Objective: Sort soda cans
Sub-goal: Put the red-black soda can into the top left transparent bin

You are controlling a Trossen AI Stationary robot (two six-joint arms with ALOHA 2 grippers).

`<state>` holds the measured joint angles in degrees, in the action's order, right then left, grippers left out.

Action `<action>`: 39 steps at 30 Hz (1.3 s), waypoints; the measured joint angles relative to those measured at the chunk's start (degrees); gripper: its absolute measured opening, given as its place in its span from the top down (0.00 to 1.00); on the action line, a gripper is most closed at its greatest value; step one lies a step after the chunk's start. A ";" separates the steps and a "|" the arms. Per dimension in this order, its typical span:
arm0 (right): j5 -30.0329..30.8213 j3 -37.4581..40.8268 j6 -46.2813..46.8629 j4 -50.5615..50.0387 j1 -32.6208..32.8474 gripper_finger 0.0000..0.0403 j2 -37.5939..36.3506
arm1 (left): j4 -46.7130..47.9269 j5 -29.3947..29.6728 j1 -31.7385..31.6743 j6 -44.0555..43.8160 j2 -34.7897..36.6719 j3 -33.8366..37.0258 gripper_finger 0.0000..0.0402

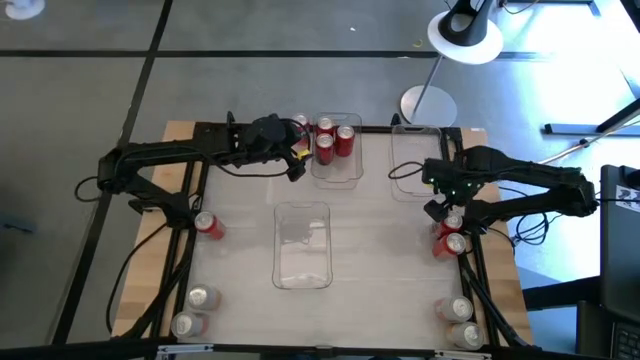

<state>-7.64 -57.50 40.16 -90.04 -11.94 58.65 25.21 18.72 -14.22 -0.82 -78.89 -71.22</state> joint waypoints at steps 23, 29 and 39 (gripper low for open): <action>-1.97 9.48 -0.99 4.31 0.00 0.07 0.72 | -0.35 -0.04 0.00 0.02 -0.02 0.00 0.15; -2.75 9.51 -1.44 4.26 0.00 0.11 4.11 | -0.34 -0.04 0.00 -0.01 -0.02 0.00 0.15; -4.27 9.51 -3.21 2.14 -0.02 0.17 11.18 | -0.35 -0.04 -0.01 -0.02 -0.02 0.00 0.15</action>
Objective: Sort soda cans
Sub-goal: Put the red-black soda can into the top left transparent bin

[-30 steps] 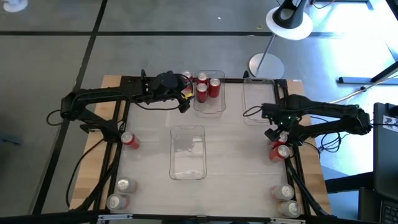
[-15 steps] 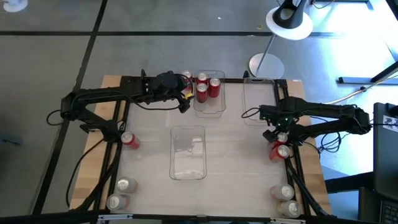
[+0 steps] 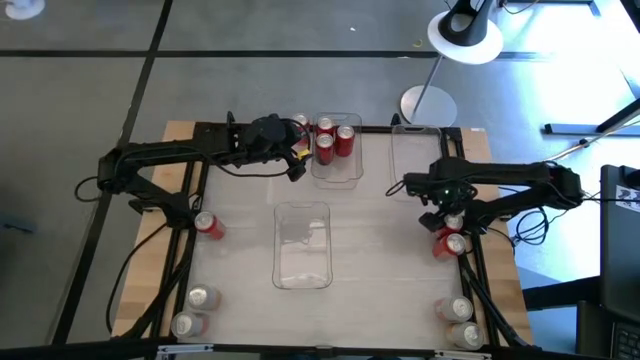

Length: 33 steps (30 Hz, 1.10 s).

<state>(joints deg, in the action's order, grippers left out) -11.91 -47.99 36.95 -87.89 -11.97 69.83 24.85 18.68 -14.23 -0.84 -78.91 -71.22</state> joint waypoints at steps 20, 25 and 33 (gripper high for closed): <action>1.62 -5.39 -5.77 -1.47 0.00 0.36 4.47 | -0.21 0.00 0.00 0.09 -0.02 0.02 0.15; 4.55 -12.37 -6.53 -1.58 0.00 0.36 4.47 | -0.21 0.00 0.00 0.24 -0.02 0.02 0.15; 9.37 -22.70 -10.66 7.33 0.00 0.36 4.47 | 0.49 -3.53 0.01 1.29 -0.02 0.02 0.16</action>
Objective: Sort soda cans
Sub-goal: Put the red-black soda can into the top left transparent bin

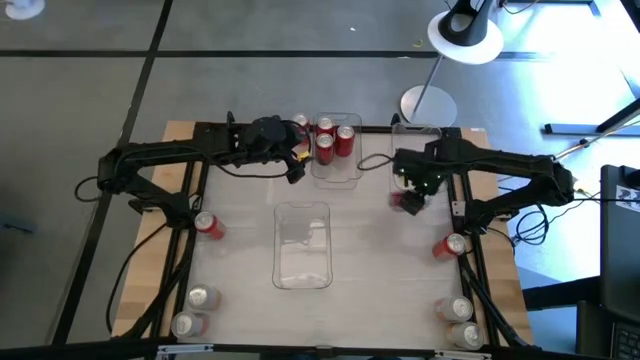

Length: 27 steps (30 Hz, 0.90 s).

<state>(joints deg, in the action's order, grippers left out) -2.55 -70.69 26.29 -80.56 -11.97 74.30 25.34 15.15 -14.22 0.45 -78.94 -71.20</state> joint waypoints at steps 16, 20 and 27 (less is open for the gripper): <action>0.84 -2.72 -12.05 27.17 0.00 0.36 -0.04 | -1.20 -9.02 0.00 0.26 -0.37 0.00 0.49; 2.00 -2.72 -14.09 32.83 -0.02 0.37 -0.04 | -1.87 -9.03 0.00 0.43 -2.03 0.06 0.62; 3.14 -2.72 -16.07 38.75 -0.06 0.37 -0.04 | -8.17 -9.02 -0.15 2.74 -6.15 1.66 0.79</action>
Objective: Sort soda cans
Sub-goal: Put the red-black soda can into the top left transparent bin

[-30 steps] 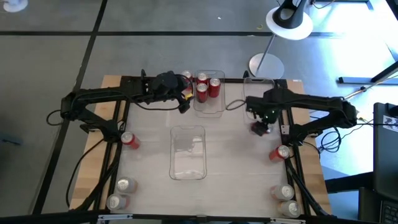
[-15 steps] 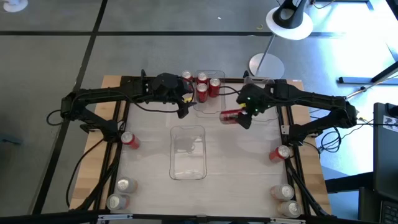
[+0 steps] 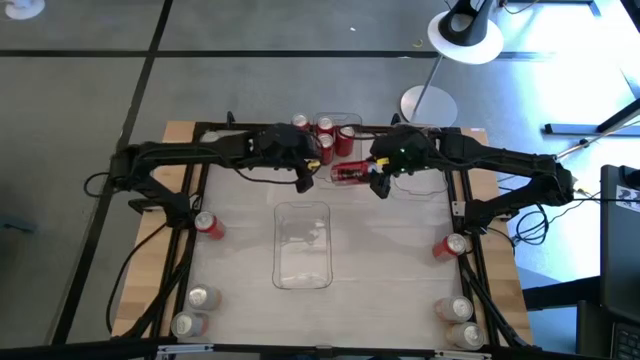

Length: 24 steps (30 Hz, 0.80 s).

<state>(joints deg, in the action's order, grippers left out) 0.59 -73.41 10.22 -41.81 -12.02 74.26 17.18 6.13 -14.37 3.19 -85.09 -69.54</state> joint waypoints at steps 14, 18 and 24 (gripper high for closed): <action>8.98 -0.11 -2.17 4.79 -0.31 0.38 4.86 | -7.25 0.88 -1.13 2.96 -3.36 0.87 0.91; 12.70 -0.13 -3.23 6.16 -1.15 0.40 7.73 | -6.19 1.05 -1.66 2.37 -3.44 0.87 0.90; 15.32 -0.16 -6.11 10.29 -2.43 0.49 10.45 | -5.32 0.96 -1.58 2.27 -3.44 0.87 0.90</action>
<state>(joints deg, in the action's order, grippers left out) 15.91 -73.57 4.11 -31.52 -14.45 84.71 11.86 7.09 -15.95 5.45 -88.53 -68.67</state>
